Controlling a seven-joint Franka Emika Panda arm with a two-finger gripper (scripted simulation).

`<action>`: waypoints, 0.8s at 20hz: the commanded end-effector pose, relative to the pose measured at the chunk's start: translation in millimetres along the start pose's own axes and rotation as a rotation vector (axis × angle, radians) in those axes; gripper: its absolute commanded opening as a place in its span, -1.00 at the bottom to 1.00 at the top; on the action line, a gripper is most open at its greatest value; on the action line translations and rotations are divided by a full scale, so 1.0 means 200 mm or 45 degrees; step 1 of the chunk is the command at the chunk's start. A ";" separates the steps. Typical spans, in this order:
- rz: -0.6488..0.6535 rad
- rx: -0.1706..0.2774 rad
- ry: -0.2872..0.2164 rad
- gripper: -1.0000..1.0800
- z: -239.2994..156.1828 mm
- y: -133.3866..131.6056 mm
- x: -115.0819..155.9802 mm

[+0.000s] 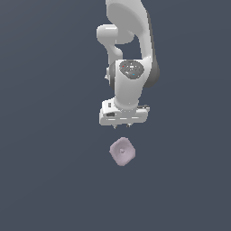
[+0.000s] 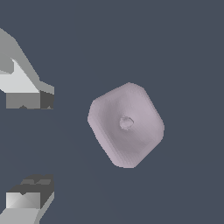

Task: Pick up the object and move it to a goal position.

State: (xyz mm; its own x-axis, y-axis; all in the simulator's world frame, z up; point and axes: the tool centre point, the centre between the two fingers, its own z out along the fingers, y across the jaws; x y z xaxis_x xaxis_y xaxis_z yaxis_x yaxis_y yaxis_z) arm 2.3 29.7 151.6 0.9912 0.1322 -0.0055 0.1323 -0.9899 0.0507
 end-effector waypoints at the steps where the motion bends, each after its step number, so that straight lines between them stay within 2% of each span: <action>1: -0.036 -0.044 -0.001 0.23 0.02 0.00 0.00; 16: -0.372 -0.403 0.012 0.23 0.18 -0.03 0.06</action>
State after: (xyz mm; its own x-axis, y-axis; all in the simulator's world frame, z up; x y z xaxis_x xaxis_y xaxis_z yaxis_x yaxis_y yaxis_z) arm 11.3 34.1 117.6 0.9239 0.3796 -0.0491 0.3740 -0.8682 0.3260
